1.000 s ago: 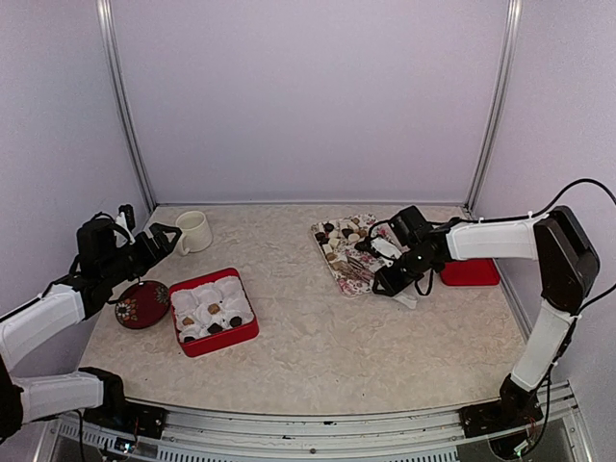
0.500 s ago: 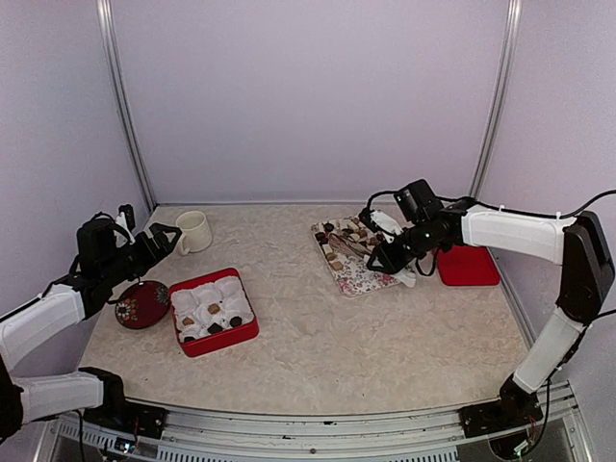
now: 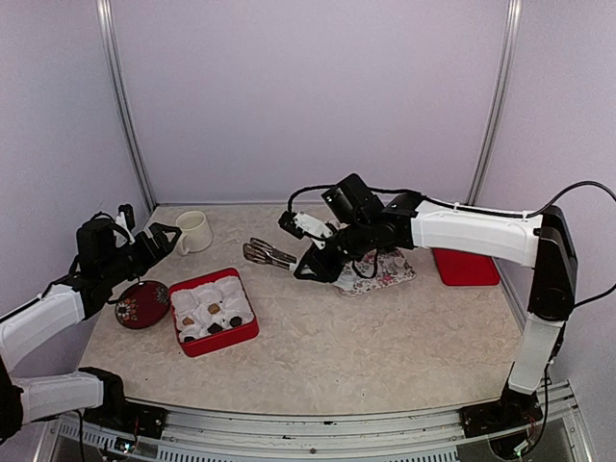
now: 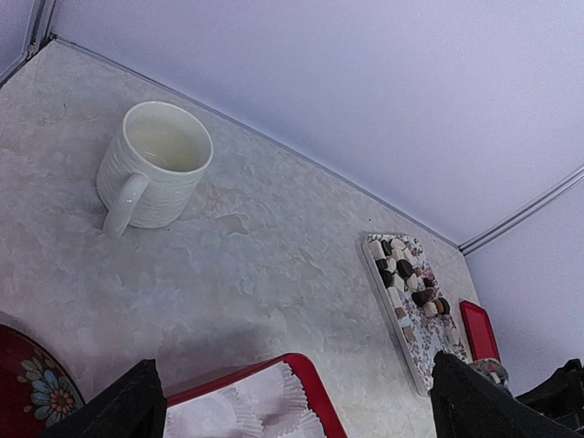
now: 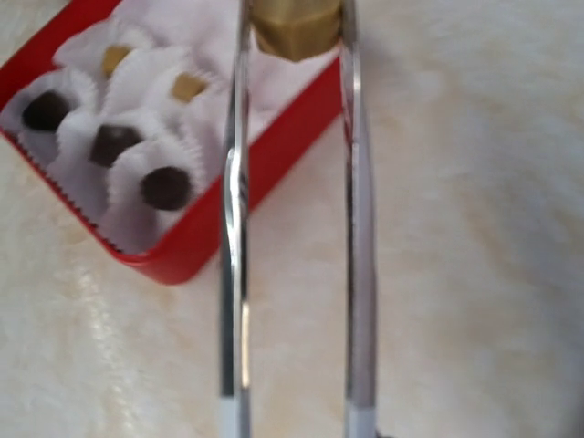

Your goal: Pack the chocolate

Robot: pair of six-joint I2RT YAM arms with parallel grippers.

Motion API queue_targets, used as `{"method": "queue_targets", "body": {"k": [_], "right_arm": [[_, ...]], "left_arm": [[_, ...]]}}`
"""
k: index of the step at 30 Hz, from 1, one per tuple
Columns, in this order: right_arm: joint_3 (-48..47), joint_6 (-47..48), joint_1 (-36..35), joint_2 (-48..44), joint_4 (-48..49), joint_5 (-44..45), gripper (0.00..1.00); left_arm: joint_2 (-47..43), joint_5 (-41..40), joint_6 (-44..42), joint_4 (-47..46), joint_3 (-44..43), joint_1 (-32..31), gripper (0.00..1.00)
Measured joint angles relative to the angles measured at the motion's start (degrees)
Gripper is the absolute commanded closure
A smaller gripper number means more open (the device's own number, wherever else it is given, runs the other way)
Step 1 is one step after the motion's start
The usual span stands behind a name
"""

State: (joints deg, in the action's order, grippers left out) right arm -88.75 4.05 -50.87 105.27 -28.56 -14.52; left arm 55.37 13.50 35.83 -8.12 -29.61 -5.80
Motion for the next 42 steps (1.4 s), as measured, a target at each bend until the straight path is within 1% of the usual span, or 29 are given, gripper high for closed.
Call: {"method": "queue_targets", "body": {"k": [7, 15, 28, 32, 42], "right_arm": [[-5.07, 0.20, -4.83, 8.35, -1.68, -0.04, 0.73], [-10.14, -0.07, -6.12, 13.44, -2.43, -0.02, 0.73], [-11.98, -0.02, -6.12, 15.39, -4.44, 0.48, 0.72], [-11.98, 0.02, -6.14, 15.37, -4.66, 0.59, 0.68], [-11.98, 0.00, -6.14, 15.37, -4.66, 0.70, 0.65]], "left_arm": [[-0.20, 0.02, 0.00, -0.02, 0.00, 0.00, 0.01], [-0.48, 0.00, 0.00, -0.02, 0.00, 0.00, 0.01], [-1.11, -0.02, -0.02, -0.02, 0.00, 0.00, 0.01], [-1.11, -0.02, 0.00, 0.00, 0.00, 0.00, 0.01], [-1.11, -0.02, -0.02, 0.00, 0.00, 0.00, 0.01]]}}
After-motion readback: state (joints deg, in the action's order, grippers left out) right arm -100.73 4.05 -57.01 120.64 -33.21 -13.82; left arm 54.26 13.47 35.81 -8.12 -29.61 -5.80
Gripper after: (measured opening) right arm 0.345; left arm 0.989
